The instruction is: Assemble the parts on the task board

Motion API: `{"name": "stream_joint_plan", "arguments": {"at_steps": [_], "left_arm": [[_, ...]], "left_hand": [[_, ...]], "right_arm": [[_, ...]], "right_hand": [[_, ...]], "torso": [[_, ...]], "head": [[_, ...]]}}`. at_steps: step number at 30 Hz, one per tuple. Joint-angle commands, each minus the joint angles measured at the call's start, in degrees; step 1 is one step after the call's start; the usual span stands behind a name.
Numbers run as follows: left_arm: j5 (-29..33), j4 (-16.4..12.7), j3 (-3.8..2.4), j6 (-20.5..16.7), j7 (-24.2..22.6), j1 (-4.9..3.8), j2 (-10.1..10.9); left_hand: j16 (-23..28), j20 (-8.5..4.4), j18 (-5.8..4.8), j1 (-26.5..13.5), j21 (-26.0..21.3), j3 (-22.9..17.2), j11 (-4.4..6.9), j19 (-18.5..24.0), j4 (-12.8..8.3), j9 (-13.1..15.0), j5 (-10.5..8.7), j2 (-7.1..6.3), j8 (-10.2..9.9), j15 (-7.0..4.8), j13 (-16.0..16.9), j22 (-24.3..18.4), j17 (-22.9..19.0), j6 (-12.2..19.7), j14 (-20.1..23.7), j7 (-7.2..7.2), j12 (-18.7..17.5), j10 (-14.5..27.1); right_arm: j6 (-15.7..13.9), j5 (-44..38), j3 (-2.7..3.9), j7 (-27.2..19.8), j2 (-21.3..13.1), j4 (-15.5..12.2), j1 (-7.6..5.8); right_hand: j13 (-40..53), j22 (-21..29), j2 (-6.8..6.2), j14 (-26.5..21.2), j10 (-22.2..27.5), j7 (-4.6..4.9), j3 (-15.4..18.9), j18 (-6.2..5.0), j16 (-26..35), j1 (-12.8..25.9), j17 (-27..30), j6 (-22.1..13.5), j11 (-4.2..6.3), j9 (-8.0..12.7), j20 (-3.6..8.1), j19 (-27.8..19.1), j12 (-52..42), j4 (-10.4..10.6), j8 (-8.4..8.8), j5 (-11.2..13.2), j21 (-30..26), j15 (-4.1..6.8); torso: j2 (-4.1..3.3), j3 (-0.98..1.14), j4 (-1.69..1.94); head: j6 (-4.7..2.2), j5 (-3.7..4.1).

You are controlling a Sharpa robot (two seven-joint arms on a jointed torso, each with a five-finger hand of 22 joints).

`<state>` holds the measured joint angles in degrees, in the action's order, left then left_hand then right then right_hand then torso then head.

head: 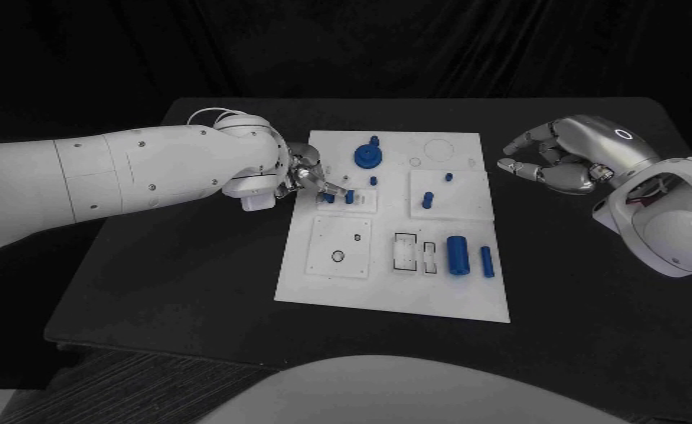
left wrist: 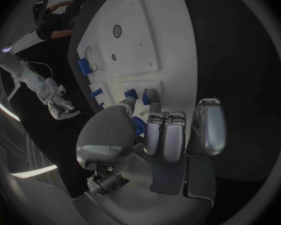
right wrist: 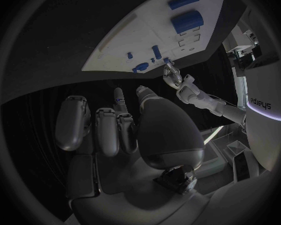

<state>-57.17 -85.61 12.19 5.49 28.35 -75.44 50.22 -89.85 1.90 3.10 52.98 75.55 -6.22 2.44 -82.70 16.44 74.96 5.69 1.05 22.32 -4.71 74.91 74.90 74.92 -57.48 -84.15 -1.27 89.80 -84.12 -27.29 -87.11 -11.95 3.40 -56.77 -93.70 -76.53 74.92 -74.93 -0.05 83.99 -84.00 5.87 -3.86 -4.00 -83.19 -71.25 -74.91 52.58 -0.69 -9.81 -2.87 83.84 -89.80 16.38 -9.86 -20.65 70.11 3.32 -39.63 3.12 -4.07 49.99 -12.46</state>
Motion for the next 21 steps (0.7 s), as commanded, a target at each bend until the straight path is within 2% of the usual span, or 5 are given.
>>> {"name": "stream_joint_plan", "arguments": {"at_steps": [1, 9, 16, 19, 21], "left_arm": [[0.13, -0.18, 0.03, -0.67, -1.35, 0.20, -0.14], [0.13, -0.21, 0.02, -1.18, -2.25, 0.20, -0.38], [0.13, -0.27, 0.02, -1.40, -2.59, 0.20, -0.46], [0.13, -0.31, 0.02, -1.41, -2.65, 0.20, -0.49], [0.13, -0.34, 0.02, -1.36, -2.64, 0.20, -0.51]], "left_hand": [[-0.15, 0.01, 0.30, 1.01, -0.22, 0.52, -0.13, 0.16, 0.03, 1.52, 1.60, 0.77, 0.81, 0.11, 15.09, 10.61, 15.08, 0.74, -5.85, -0.04, 0.20, -5.88], [-0.15, -0.01, 0.28, 1.42, -0.11, 0.72, -0.09, 0.09, 0.05, 1.21, 2.63, 1.22, 1.05, 0.07, 15.09, 10.64, 15.08, 0.95, -5.85, 0.02, 0.20, -5.88], [-0.15, -0.13, 0.25, 2.98, -0.03, 1.24, 0.02, -0.02, -0.05, -1.34, 5.42, 1.72, -0.43, -0.05, 15.09, 10.67, 15.08, 0.43, -5.85, 0.11, 0.20, -5.88], [-0.15, -0.20, 0.25, 4.33, -0.04, 1.43, 0.10, -0.06, -0.15, -3.54, 7.78, 1.93, -1.74, -0.12, 15.09, 10.67, 15.08, -0.68, -5.85, 0.21, 0.20, -5.88], [-0.15, -0.22, 0.24, 4.57, 0.01, 1.44, 0.13, -0.10, -0.16, -3.86, 8.19, 1.97, -1.90, -0.13, 15.09, 10.68, 15.08, -0.91, -5.85, 0.24, 0.20, -5.88]], "right_arm": [[0.02, -0.11, 0.04, 0.25, 0.06, 0.07, 0.17], [0.07, -0.11, 0.04, 0.34, 0.18, 0.21, 0.22], [0.11, -0.11, 0.04, 0.37, 0.32, 0.29, 0.27], [0.15, -0.11, 0.04, 0.37, 0.40, 0.32, 0.28], [0.17, -0.11, 0.04, 0.37, 0.44, 0.33, 0.29]], "right_hand": [[15.08, -9.38, 0.12, 4.01, -6.00, -0.03, -0.34, -0.21, 0.07, -0.43, -5.18, 0.49, -0.01, 0.07, -0.01, -0.09, -0.20, -0.07, 0.11, -0.32, 0.02, -0.04], [15.08, -9.38, 0.13, 4.00, -6.00, -0.02, -0.43, -0.21, 0.10, -0.55, -5.14, 0.52, -0.02, 0.11, -0.01, -0.09, -0.20, -0.05, 0.13, -0.76, -0.01, -0.05], [15.08, -9.38, 0.17, 4.01, -6.00, 0.00, -0.62, -0.22, 0.09, -0.71, -5.14, 0.53, -0.04, 0.21, -0.02, -0.09, -0.20, 0.00, 0.21, -1.73, -0.09, -0.06], [15.08, -9.38, 0.17, 4.01, -6.00, 0.01, -0.66, -0.22, 0.09, -0.74, -5.14, 0.53, -0.04, 0.23, -0.03, -0.08, -0.20, 0.00, 0.22, -1.90, -0.10, -0.06], [15.08, -9.38, 0.19, 4.01, -6.00, 0.01, -0.69, -0.22, 0.08, -0.76, -5.15, 0.54, -0.04, 0.24, -0.03, -0.08, -0.20, 0.01, 0.23, -2.05, -0.09, -0.07]], "torso": [[-0.01, 0.02, 0.01], [-0.07, 0.01, -0.01], [-0.10, -0.01, -0.02], [-0.09, 0.00, -0.05], [-0.08, 0.01, -0.05]], "head": [[0.01, 0.13], [0.01, 0.11], [0.01, 0.05], [0.01, 0.01], [0.01, 0.00]]}}
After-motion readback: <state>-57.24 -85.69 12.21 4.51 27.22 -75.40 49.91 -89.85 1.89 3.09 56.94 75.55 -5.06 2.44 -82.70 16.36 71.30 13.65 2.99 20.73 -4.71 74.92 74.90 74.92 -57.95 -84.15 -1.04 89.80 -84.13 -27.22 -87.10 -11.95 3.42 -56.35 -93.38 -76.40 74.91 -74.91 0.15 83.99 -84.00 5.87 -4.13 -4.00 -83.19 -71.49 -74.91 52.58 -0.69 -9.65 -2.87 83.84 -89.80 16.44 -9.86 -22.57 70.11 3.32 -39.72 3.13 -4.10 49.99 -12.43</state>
